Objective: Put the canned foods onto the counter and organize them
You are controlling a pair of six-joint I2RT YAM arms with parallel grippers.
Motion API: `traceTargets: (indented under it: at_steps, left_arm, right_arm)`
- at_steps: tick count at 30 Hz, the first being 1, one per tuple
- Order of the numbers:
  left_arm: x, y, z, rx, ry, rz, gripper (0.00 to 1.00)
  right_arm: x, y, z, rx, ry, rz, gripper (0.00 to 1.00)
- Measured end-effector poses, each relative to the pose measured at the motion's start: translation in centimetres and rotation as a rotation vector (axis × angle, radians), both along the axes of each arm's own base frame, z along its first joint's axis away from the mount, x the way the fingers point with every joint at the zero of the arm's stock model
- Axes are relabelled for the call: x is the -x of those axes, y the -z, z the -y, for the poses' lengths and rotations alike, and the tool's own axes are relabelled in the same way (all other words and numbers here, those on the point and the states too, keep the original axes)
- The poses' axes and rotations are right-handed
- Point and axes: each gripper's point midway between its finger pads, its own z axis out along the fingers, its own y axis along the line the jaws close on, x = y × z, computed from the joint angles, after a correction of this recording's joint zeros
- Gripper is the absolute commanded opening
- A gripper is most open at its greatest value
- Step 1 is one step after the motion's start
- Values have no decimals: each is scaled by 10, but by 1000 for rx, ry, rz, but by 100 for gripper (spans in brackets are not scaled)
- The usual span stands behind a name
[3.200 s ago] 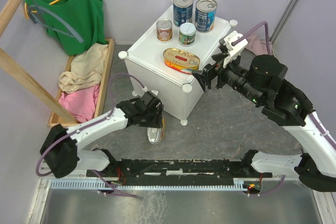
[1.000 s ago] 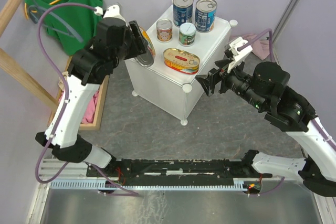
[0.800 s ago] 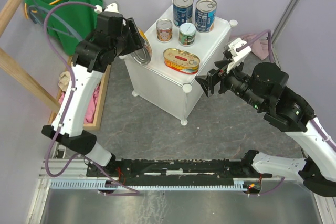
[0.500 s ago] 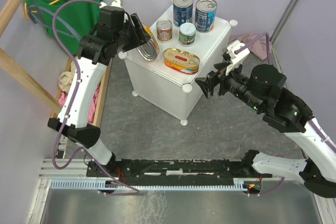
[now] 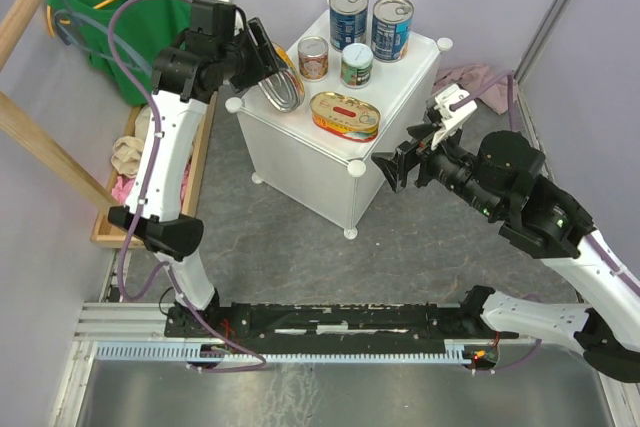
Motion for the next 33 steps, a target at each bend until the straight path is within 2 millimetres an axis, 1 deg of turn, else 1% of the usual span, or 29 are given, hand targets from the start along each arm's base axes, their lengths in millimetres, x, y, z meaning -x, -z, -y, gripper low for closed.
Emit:
traceTargets:
  at_steps: [5,14,25,30,33]
  left_arm:
    - [-7,5,0,34,4,-32,3]
    - [-7,7,-1,48,3,-53,18]
    - [-14,12,-1,46,-1,-56,37]
    - [-17,14,0,46,-2,-55,40]
    - [-23,18,1,48,-4,-48,44]
  right_arm:
    - [-1,9,-1,8,0,-7,90]
    - [1,5,-1,-24,-8,13,90]
    - [-1,15,-4,-16,-7,1,90]
    - [-1,13,-5,-23,-7,5,90]
    - [-2,11,-5,-31,-7,11,90]
